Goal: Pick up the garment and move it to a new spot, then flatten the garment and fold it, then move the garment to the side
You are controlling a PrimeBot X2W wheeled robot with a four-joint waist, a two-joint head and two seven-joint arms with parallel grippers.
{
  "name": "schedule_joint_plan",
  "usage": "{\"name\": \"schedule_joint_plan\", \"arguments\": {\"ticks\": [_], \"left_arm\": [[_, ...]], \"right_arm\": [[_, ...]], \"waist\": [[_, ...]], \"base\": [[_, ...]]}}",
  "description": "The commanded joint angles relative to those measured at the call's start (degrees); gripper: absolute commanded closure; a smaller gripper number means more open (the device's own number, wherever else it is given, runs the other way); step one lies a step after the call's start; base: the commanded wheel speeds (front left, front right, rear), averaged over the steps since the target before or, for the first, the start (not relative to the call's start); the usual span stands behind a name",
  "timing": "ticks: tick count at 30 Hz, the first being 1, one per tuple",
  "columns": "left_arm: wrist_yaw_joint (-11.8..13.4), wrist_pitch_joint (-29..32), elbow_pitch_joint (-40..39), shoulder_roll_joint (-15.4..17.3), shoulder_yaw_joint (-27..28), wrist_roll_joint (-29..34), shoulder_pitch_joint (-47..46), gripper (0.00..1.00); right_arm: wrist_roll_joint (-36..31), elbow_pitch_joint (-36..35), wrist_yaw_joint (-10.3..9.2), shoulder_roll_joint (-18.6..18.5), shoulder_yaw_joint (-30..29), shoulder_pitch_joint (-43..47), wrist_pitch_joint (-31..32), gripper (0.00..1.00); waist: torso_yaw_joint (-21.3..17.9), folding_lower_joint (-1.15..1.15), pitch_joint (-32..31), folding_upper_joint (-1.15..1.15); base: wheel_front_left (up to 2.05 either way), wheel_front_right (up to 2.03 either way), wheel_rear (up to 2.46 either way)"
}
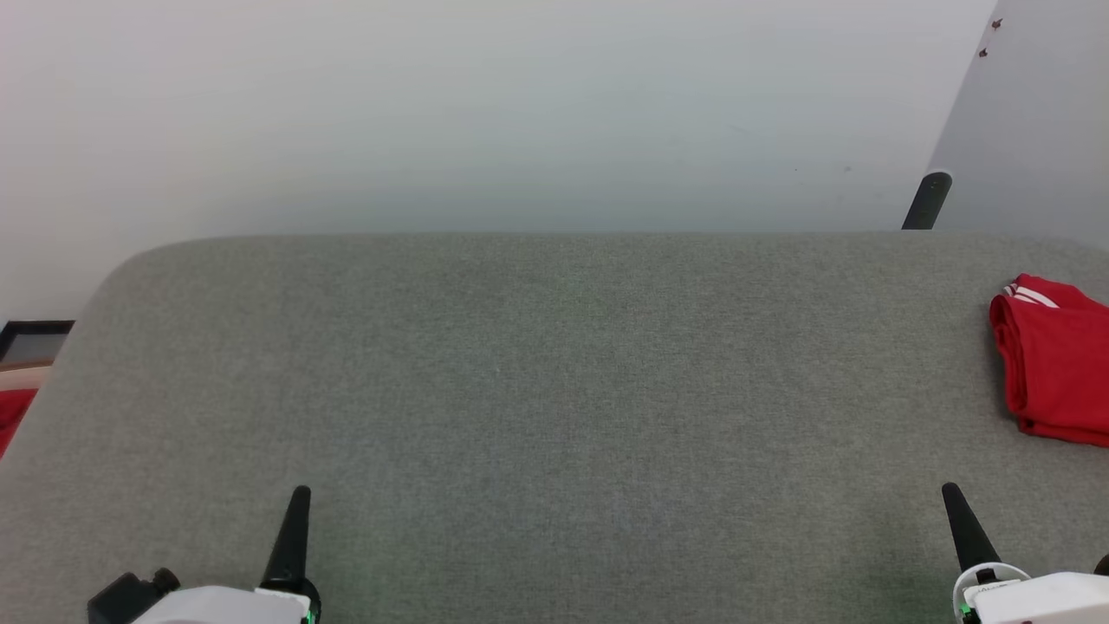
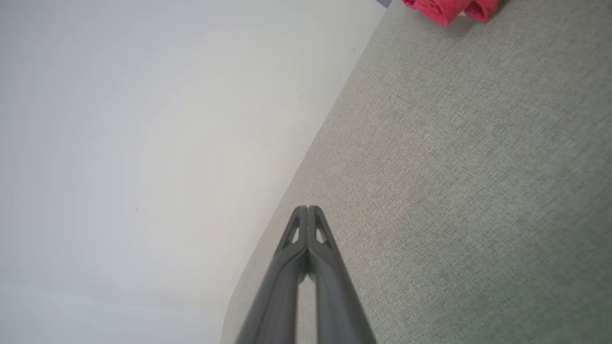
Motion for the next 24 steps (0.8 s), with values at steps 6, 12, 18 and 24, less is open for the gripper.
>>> {"name": "schedule_joint_plan", "arguments": {"ticks": [6, 12, 18, 24], "left_arm": [[-0.02, 1.07, -0.35, -0.28, 0.46, -3.49, -1.69, 1.00], [-0.02, 1.88, -0.31, -0.56, 0.65, -6.16, -2.27, 1.00], [-0.02, 2.67, -0.27, -0.88, 0.82, -8.59, -2.87, 1.00], [-0.02, 3.46, -0.23, -1.16, 1.00, -10.91, -3.43, 1.00]], "right_arm": [[4.17, -0.94, -0.03, 0.24, 0.13, -1.68, 0.69, 1.00], [7.25, -1.18, -0.03, 0.42, 0.14, -2.02, 1.18, 1.00], [10.18, -1.46, -0.03, 0.56, 0.16, -2.65, 1.65, 1.00], [13.14, -1.69, -0.03, 0.74, 0.18, -2.91, 2.07, 1.00]], "waist": [[-0.22, 0.00, 0.25, 0.00], [-0.43, 0.00, 0.48, 0.00], [-0.63, 0.00, 0.70, 0.00], [-0.83, 0.00, 0.93, 0.00]], "base": [[0.00, 0.00, 0.00], [0.00, 0.00, 0.00], [0.00, 0.00, 0.00], [0.00, 0.00, 0.00]]}}
